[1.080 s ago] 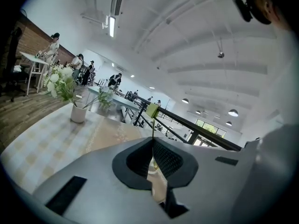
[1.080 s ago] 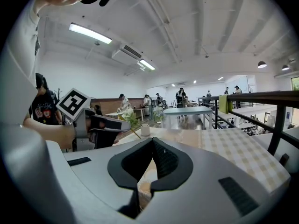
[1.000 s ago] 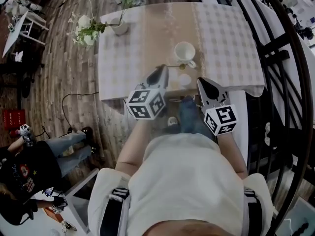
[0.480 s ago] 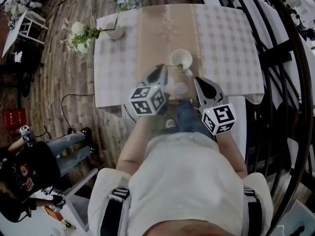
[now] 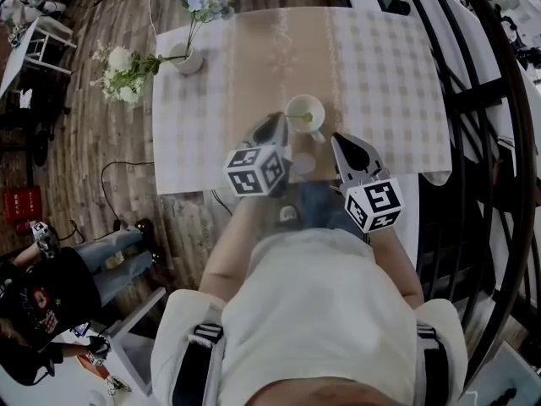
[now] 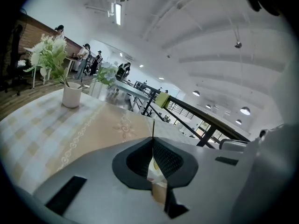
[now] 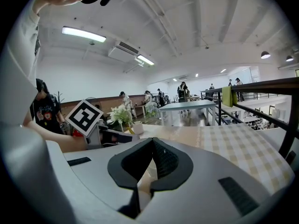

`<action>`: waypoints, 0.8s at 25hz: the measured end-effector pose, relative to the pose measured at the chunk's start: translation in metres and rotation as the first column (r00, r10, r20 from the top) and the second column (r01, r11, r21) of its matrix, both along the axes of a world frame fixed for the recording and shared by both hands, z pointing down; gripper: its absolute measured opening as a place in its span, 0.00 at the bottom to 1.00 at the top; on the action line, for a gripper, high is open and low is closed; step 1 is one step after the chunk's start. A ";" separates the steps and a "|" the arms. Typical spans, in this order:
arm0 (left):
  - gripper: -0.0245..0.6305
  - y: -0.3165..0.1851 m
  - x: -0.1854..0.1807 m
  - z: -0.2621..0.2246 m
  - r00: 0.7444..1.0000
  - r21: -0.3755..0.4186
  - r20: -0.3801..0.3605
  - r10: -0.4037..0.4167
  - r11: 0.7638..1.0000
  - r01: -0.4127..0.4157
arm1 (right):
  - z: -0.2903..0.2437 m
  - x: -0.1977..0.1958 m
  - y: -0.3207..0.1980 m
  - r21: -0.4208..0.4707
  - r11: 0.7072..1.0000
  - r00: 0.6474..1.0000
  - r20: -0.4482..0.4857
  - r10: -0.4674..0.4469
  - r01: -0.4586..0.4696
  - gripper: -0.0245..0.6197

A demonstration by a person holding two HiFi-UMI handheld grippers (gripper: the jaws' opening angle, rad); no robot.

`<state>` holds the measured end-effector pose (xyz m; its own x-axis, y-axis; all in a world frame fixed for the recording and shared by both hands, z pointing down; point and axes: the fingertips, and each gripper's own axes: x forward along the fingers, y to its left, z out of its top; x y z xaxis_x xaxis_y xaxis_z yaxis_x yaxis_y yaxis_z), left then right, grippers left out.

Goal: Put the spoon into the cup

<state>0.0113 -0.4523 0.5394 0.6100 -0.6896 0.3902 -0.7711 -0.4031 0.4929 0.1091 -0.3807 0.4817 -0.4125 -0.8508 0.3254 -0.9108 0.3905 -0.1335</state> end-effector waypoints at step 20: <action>0.05 -0.008 0.016 0.040 0.998 -0.075 0.063 0.031 0.997 -0.027 | 0.016 0.003 -0.025 -0.030 0.999 1.000 0.009 -0.015 0.015 0.04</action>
<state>0.0268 -0.4604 0.5798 0.6017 -0.6398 0.4782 -0.7903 -0.3901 0.4724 0.1121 -0.4059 0.4980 -0.4280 -0.8344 0.3472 -0.9037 0.3996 -0.1537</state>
